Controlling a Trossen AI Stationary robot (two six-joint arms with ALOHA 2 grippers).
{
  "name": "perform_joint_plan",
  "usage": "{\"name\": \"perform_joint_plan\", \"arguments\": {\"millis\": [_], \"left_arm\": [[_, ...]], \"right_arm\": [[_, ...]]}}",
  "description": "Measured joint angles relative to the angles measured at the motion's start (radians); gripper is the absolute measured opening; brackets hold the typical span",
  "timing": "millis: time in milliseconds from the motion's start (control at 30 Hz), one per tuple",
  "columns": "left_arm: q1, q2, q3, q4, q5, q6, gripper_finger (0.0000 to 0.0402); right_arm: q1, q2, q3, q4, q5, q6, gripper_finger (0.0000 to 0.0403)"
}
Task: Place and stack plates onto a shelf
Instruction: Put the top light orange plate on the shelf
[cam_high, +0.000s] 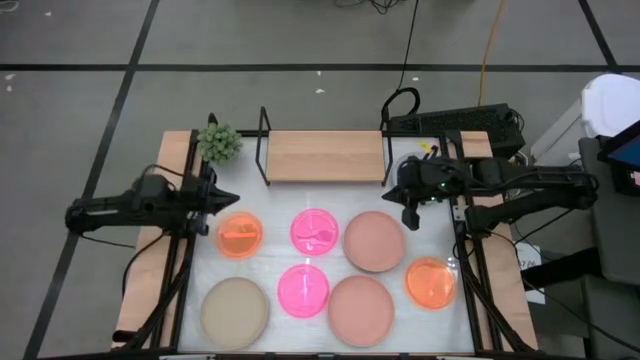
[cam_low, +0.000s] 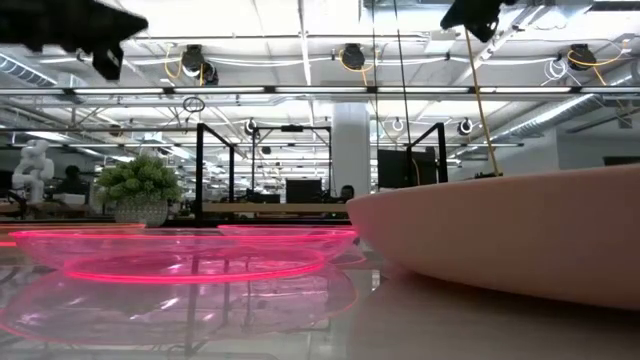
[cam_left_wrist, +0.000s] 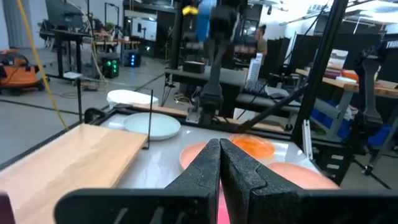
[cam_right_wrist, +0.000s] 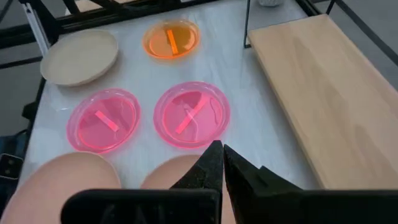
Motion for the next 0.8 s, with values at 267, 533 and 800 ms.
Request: {"name": "perform_joint_plan", "arguments": {"millis": [267, 533, 800], "left_arm": [[0.0, 0.227, 0.408, -0.319, -0.005, 0.035, 0.0015], [-0.001, 0.453, 0.625, -0.555, -0.007, -0.045, 0.0015], [-0.067, 0.599, 0.526, -0.364, -0.008, -0.073, 0.0015]], "right_arm": [[0.0, 0.0, -0.111, 0.047, -0.004, 0.039, 0.0], [0.011, 0.0, -0.217, 0.05, -0.005, 0.114, 0.0], [0.14, 0.001, -0.287, 0.091, -0.005, 0.236, 0.0]]}}
